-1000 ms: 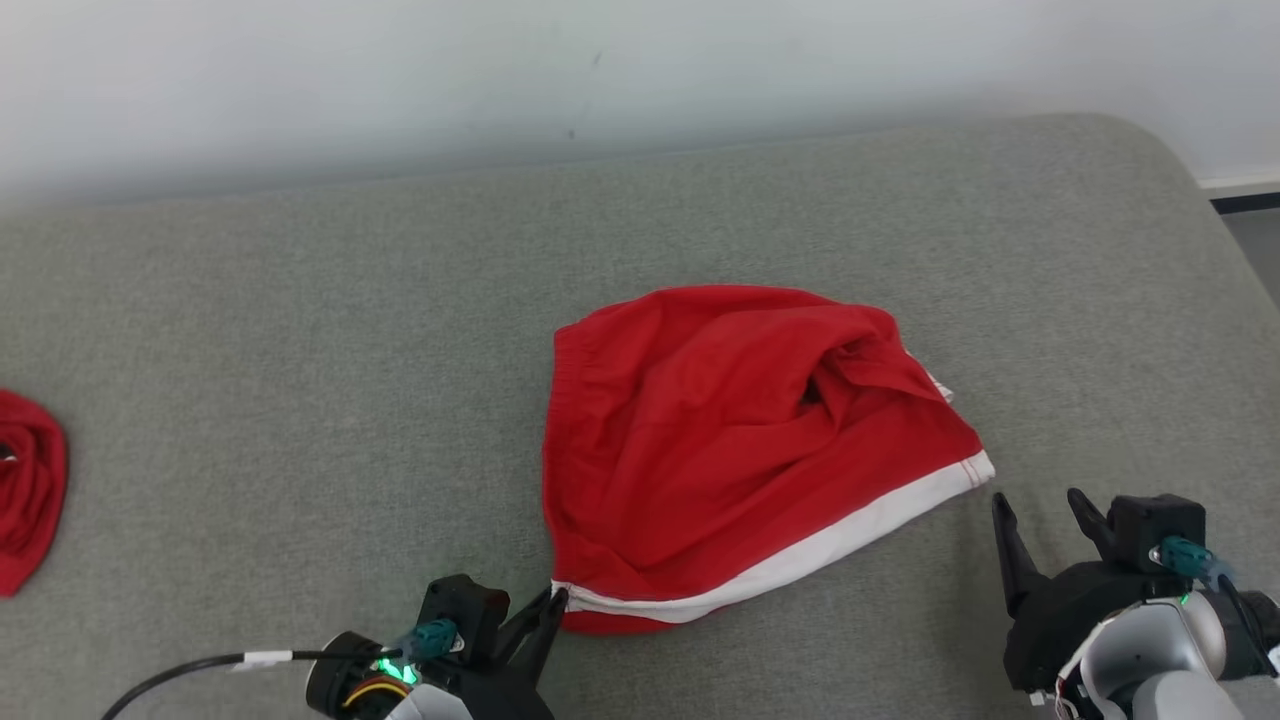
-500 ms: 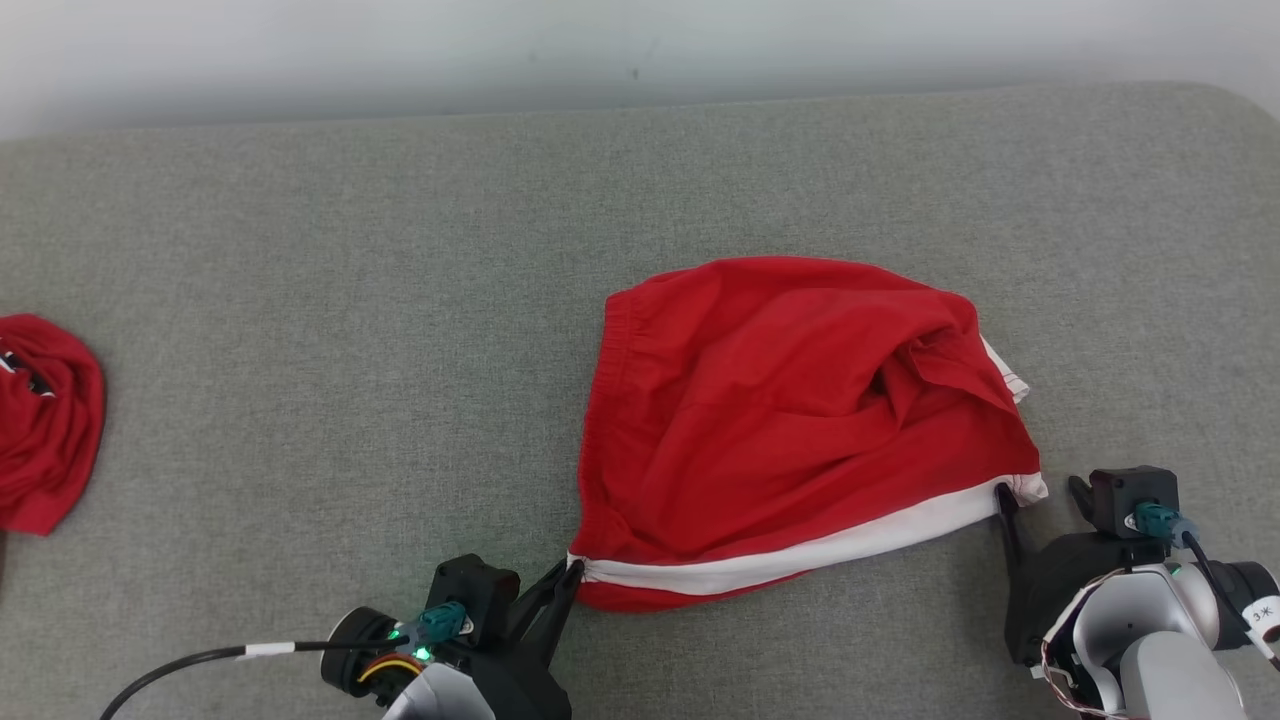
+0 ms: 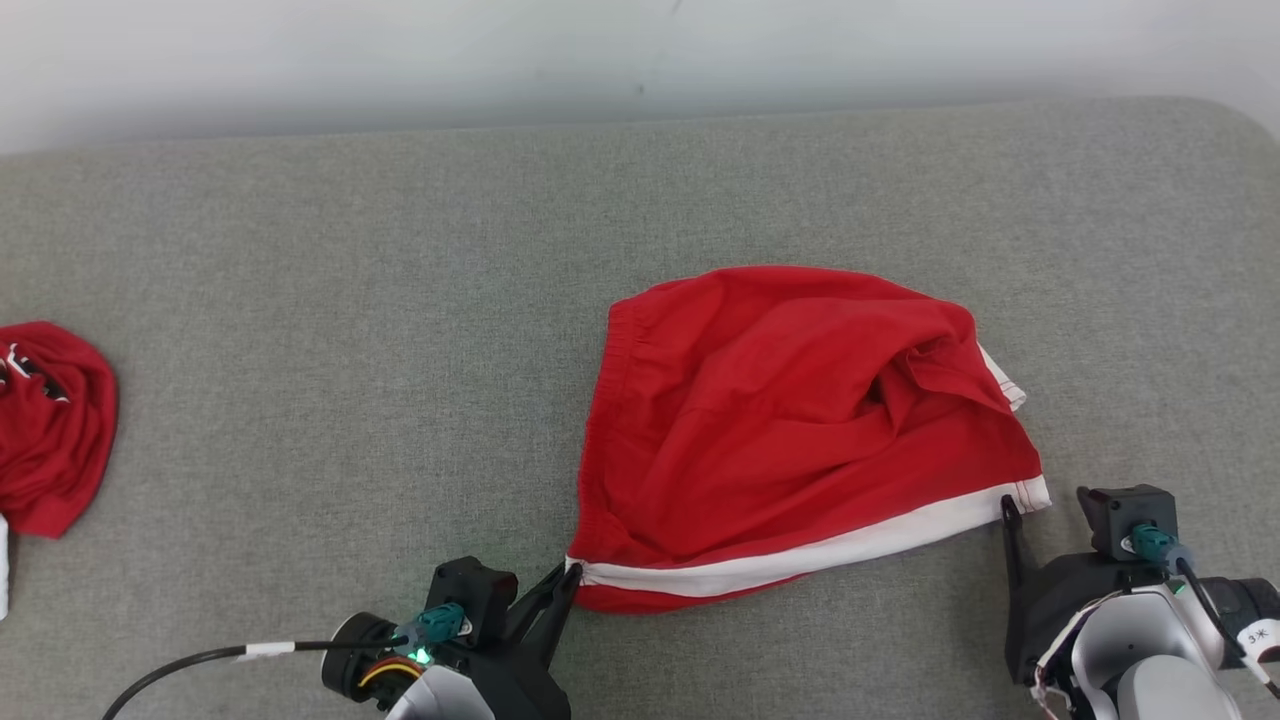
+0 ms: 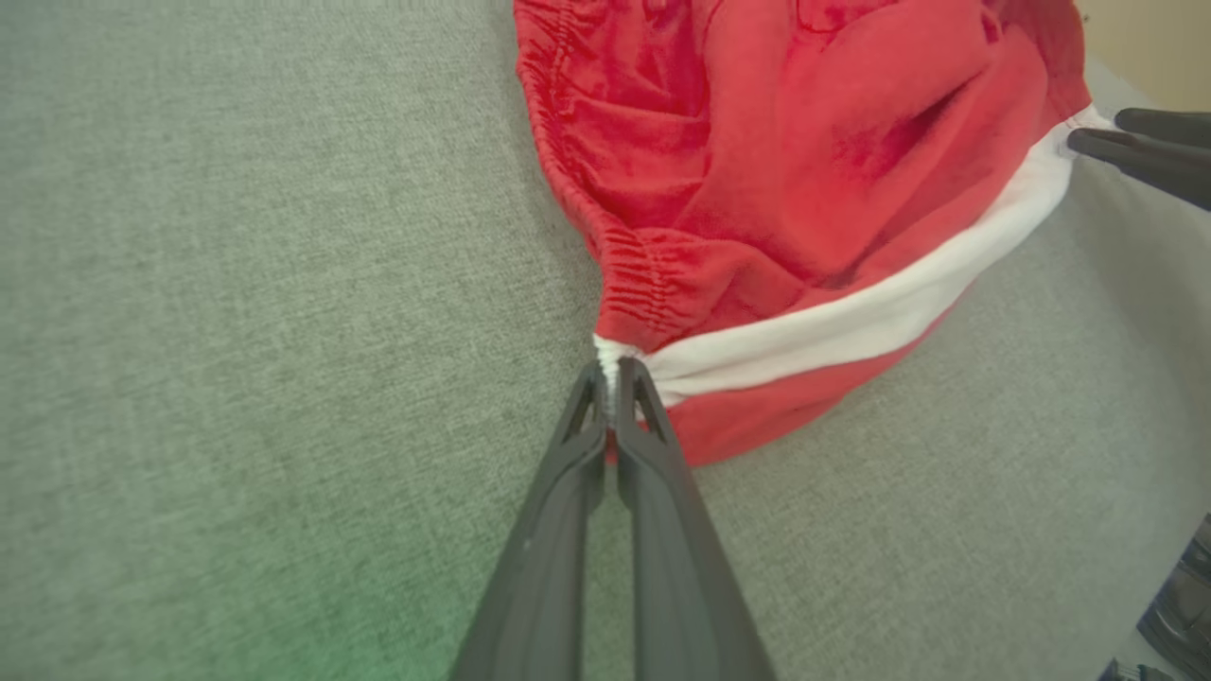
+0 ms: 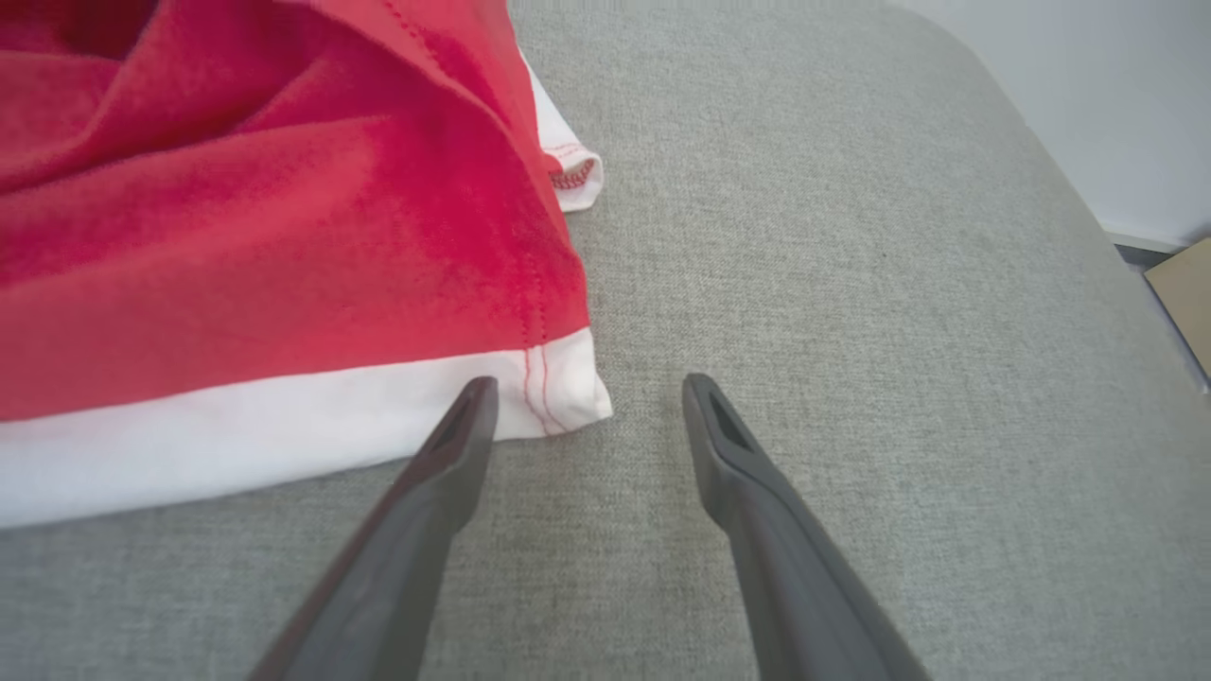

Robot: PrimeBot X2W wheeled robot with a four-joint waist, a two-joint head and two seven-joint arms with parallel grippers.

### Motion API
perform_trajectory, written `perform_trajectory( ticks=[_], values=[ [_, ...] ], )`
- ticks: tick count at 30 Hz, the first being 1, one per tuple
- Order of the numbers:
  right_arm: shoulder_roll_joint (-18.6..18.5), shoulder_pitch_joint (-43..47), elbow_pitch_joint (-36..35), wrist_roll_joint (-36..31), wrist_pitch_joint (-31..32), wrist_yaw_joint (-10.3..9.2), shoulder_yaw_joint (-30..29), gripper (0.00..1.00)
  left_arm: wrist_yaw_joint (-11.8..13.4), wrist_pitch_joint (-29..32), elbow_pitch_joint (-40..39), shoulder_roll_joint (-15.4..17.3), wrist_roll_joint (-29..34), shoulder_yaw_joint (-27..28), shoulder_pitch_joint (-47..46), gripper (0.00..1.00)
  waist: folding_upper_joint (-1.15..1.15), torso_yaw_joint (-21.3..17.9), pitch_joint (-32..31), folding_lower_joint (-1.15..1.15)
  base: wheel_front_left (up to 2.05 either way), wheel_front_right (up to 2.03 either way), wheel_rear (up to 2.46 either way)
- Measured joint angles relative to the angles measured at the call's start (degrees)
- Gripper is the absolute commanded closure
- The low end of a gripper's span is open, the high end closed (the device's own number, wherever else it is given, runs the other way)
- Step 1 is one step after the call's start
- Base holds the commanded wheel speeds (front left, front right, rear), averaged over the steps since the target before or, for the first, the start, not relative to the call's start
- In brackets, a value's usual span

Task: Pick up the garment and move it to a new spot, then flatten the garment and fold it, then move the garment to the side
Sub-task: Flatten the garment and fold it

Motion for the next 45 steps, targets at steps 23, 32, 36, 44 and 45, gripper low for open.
perform_trajectory(
  ticks=[23, 32, 36, 44, 45],
  values=[
    [-0.04, -0.54, -0.23, -0.83, 3.75, 0.00, 1.88, 0.94, 0.47, 0.05, -0.43, 0.55, -0.94, -0.70, -0.05, 1.00, 0.00, -0.21, 0.50, 0.00, 0.00, 0.00, 0.00],
    [1.46, -0.25, -5.75, 8.31, -1.03, 0.00, 0.48, 1.00, -1.19, -9.09, -4.85, -1.30, -5.39, 2.67, 0.01, 1.00, 0.00, -0.19, -0.81, 0.00, 0.00, 0.00, 0.00],
    [2.25, 0.51, -11.41, 18.61, -2.05, 0.00, 0.77, 1.00, -2.11, -13.99, -8.82, -2.49, -9.92, 6.67, 0.32, 1.00, 0.00, -0.44, -1.93, 0.00, 0.00, 0.00, 0.00],
    [-0.29, -1.78, -25.28, 31.44, 1.08, 0.00, 2.79, 1.00, -3.14, -13.56, -17.63, -1.33, -18.45, 12.70, -3.30, 1.00, -0.01, -1.98, -4.45, -0.01, 0.00, 0.00, 0.00],
    [-0.76, -2.46, -26.84, 32.29, 1.55, 0.00, 2.93, 1.00, -3.20, -12.90, -18.92, -1.18, -19.95, 13.55, -4.17, 1.00, -0.01, -2.31, -4.70, -0.01, 0.00, 0.00, 0.00]
  ],
)
